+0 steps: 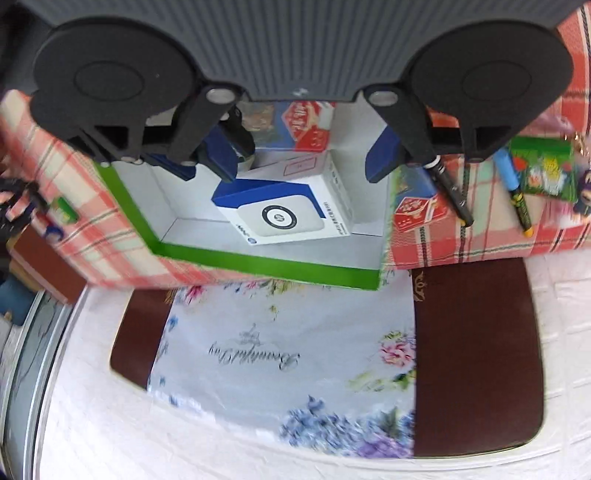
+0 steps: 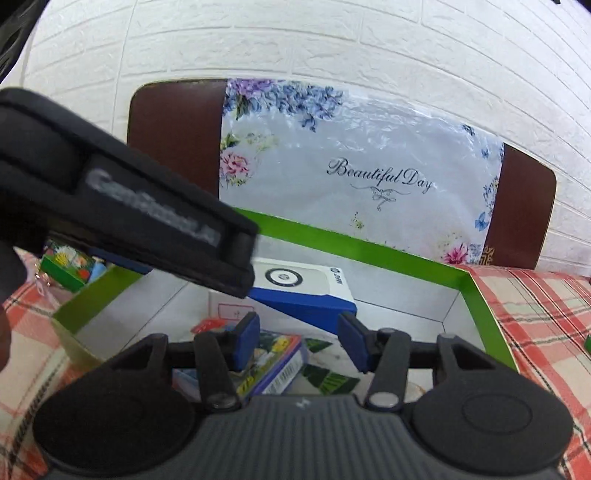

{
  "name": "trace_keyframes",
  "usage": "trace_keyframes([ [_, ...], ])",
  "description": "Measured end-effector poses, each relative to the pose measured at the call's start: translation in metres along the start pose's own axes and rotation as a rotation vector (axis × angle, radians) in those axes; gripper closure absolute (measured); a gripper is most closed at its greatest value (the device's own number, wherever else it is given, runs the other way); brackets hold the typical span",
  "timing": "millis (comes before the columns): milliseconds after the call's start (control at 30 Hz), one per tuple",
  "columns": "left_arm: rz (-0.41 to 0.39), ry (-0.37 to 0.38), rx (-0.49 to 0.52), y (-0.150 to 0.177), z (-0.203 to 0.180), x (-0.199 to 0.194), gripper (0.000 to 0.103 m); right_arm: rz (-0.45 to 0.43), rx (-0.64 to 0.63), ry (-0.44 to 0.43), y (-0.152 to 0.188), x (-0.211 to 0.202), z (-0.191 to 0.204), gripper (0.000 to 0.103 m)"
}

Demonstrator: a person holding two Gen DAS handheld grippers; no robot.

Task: Organize objects
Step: 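Lower the card pack into the green box and open both grippers, then withdraw both grippers toward the purple figure keychain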

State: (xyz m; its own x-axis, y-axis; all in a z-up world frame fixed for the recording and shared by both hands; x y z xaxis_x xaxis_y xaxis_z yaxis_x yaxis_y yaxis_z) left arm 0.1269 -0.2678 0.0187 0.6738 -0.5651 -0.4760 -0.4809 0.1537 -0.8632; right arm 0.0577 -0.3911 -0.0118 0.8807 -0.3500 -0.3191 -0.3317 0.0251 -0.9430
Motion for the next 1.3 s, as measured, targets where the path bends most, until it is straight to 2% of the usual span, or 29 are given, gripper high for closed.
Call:
trace_keyframes([
  [133, -0.058, -0.011, 0.049, 0.006, 0.007, -0.038, 0.025, -0.050, 0.062, -0.026, -0.004, -0.028, 0.006, 0.053],
  [233, -0.089, -0.011, 0.040, 0.011, 0.022, -0.066, 0.025, -0.102, 0.100, -0.039, -0.003, -0.065, 0.016, 0.051],
  [333, -0.091, -0.075, 0.059, 0.026, 0.041, -0.085, 0.023, -0.121, 0.110, -0.077, 0.005, -0.100, 0.033, 0.050],
  [400, -0.067, -0.125, 0.064, 0.041, 0.060, -0.095, 0.023, -0.091, 0.106, -0.127, 0.015, -0.112, 0.049, 0.049],
  [500, -0.005, -0.195, 0.054, 0.071, 0.096, -0.104, 0.023, 0.003, 0.090, -0.221, 0.036, -0.114, 0.082, 0.049],
  [600, 0.062, -0.301, 0.012, 0.099, 0.142, -0.112, 0.023, 0.092, 0.061, -0.314, 0.046, -0.098, 0.118, 0.050],
  [667, 0.086, -0.369, -0.057, 0.114, 0.176, -0.123, 0.023, 0.112, 0.035, -0.368, 0.043, -0.085, 0.144, 0.051],
  [767, 0.041, -0.425, -0.109, 0.120, 0.208, -0.144, 0.023, 0.092, -0.047, -0.391, 0.023, -0.048, 0.179, 0.052],
  [933, 0.019, -0.426, -0.146, 0.124, 0.227, -0.161, 0.023, 0.087, -0.167, -0.316, -0.003, 0.038, 0.217, 0.050],
  [1033, 0.013, -0.411, -0.128, 0.129, 0.226, -0.166, 0.023, 0.149, -0.236, -0.334, 0.001, 0.072, 0.229, 0.045],
  [1100, 0.013, -0.402, -0.120, 0.133, 0.226, -0.168, 0.022, 0.131, -0.298, -0.355, 0.006, 0.072, 0.239, 0.065],
  [1133, 0.011, -0.396, -0.126, 0.133, 0.227, -0.169, 0.021, 0.162, -0.271, -0.405, 0.007, 0.068, 0.242, 0.090],
  [1167, 0.009, -0.389, -0.140, 0.133, 0.229, -0.170, 0.020, 0.174, -0.246, -0.408, 0.006, 0.061, 0.245, 0.092],
  [1300, 0.015, -0.349, -0.213, 0.130, 0.231, -0.171, 0.012, 0.169, -0.266, -0.508, 0.021, 0.010, 0.258, 0.095],
])
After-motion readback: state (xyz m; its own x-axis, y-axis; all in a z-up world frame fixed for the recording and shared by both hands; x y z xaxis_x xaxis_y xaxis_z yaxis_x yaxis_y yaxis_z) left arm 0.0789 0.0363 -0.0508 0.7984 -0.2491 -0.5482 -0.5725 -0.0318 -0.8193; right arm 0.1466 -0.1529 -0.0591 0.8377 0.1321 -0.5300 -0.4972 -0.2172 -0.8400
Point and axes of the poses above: each gripper's, at about its wrist camera, not at the fingertips, and x roughly the way its jaws point, z to its left, y to its underside, the point moved 5 cm from there along x, roughly the way its jaws point, and after that the axes turned 6 degrees about -z, right-handed, at the moved point
